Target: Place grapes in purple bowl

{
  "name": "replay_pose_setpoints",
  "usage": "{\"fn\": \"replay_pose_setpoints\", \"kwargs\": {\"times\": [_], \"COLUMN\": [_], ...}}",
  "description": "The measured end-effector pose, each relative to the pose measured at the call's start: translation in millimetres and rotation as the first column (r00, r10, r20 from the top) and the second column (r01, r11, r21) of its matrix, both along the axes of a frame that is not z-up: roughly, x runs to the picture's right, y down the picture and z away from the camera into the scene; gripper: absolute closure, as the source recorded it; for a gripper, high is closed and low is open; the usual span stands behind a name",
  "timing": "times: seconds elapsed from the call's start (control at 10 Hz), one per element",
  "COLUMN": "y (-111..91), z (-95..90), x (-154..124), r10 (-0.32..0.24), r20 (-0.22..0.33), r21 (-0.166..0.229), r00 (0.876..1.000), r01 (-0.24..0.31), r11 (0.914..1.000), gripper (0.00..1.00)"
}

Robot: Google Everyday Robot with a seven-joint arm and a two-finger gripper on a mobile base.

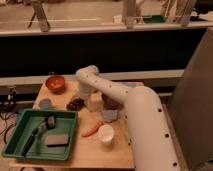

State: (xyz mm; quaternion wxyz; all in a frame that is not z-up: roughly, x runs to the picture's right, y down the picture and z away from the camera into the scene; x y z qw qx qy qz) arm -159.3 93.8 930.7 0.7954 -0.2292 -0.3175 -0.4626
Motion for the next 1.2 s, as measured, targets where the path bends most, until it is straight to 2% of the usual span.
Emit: {"fn": "replay_pose_setpoints", "kwargs": {"times": [0.1, 0.2, 0.7, 0.8, 0.9, 1.0, 1.2], "y": [0.0, 1.6, 7.4, 8.5, 10.7, 8.4, -8.1], "z": [0.0, 2.9, 5.2, 5.3, 4.2, -0.5, -15.9], "x": [-0.2, -1.7, -2.0, -2.6, 1.6, 5.3, -0.9], "r10": [0.0, -0.006, -0.036, -0.04, -0.049, -0.058, -0.064], "r20": [0.0, 0.01, 0.035, 0.042, 0.05, 0.048, 0.06], "r21": [-0.001, -0.006, -0.02, -0.018, -0.008, -0.001, 0.028], "r00": [1.0, 1.0, 0.999, 0.998, 0.998, 0.997, 0.996], "r01": [0.0, 0.006, 0.037, 0.041, 0.05, 0.058, 0.062], "r11": [1.0, 1.0, 0.9991, 0.999, 0.9987, 0.9983, 0.9977], "gripper": [0.21, 0.29, 0.8, 0.88, 0.92, 0.92, 0.92]}}
